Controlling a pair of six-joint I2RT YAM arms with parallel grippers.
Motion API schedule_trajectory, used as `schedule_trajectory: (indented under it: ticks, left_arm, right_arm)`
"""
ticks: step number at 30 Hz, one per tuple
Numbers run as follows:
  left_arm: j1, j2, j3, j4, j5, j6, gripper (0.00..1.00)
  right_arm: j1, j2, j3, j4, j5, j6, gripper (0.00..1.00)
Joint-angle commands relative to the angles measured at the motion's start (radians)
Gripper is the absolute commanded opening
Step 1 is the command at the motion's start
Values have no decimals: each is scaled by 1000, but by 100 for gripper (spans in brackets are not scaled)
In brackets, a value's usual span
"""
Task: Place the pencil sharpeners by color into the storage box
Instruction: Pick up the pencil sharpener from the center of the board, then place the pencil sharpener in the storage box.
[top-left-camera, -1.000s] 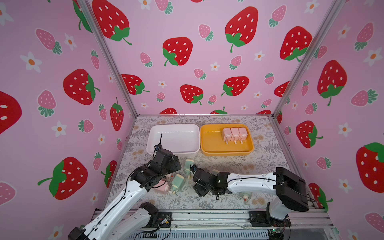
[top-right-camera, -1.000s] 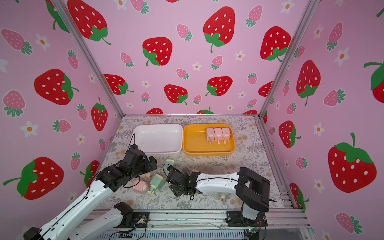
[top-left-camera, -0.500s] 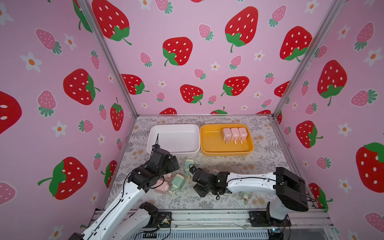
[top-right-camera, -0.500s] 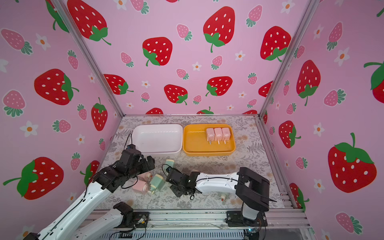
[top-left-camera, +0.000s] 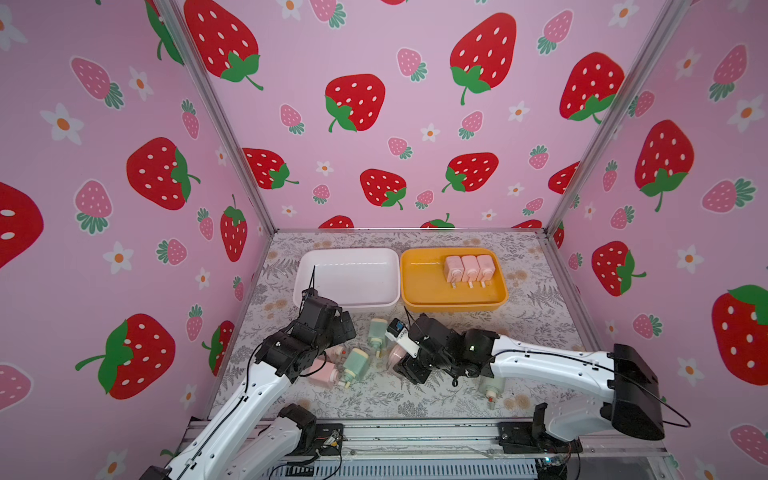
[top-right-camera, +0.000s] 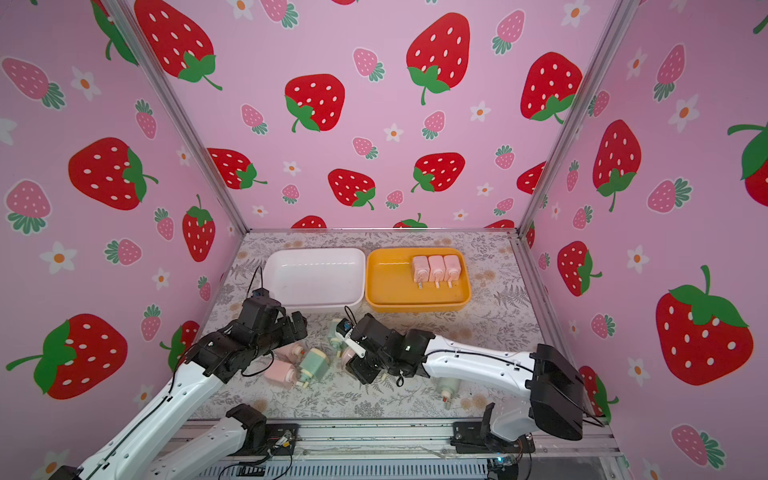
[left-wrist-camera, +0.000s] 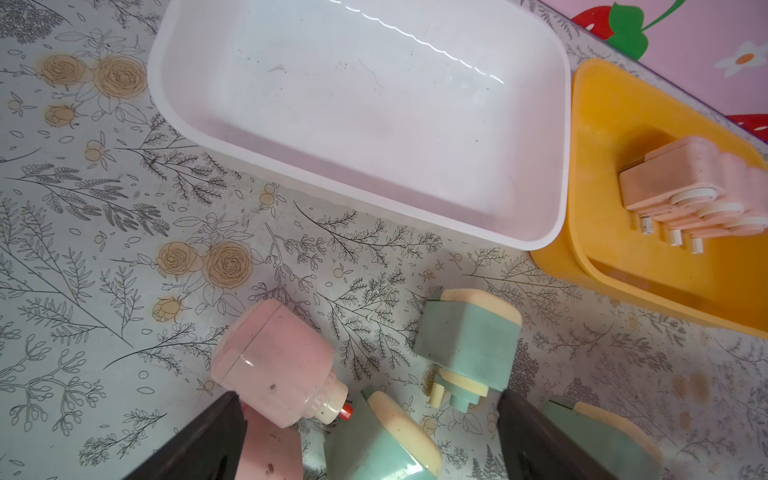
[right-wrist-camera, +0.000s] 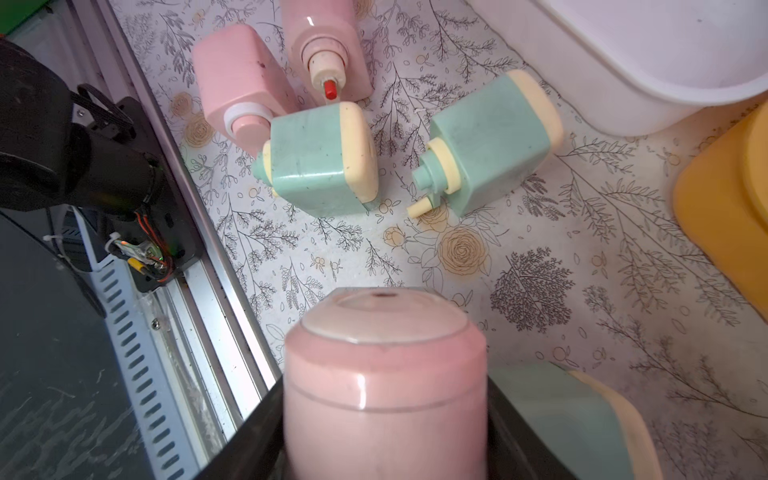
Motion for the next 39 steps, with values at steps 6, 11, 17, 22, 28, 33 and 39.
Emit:
schedule_trajectory:
  ticks: [6, 11, 17, 22, 28, 33, 39]
  left_arm:
    - [18, 19, 32, -7, -26, 22, 99]
    - [26, 51, 47, 0, -17, 34, 99]
    - [30, 67, 66, -1, -9, 48, 99]
    - [37, 70, 69, 2, -19, 51, 100]
    - [42, 65, 51, 3, -16, 39, 100]
    - [45, 76, 43, 20, -4, 42, 100]
    - [50, 124, 52, 95, 34, 50, 100]
  right_arm:
    - [-102, -87, 18, -67, -171, -84, 0]
    - [-153, -114, 41, -83, -267, -98, 0]
    - [-199, -120, 77, -112, -299, -127, 0]
    - [-233, -122, 103, -110, -315, -150, 0]
    - [-270, -107, 111, -107, -330, -176, 0]
    - [-302, -104, 114, -90, -300, -185, 0]
    - [-349, -116, 125, -37, -227, -168, 0]
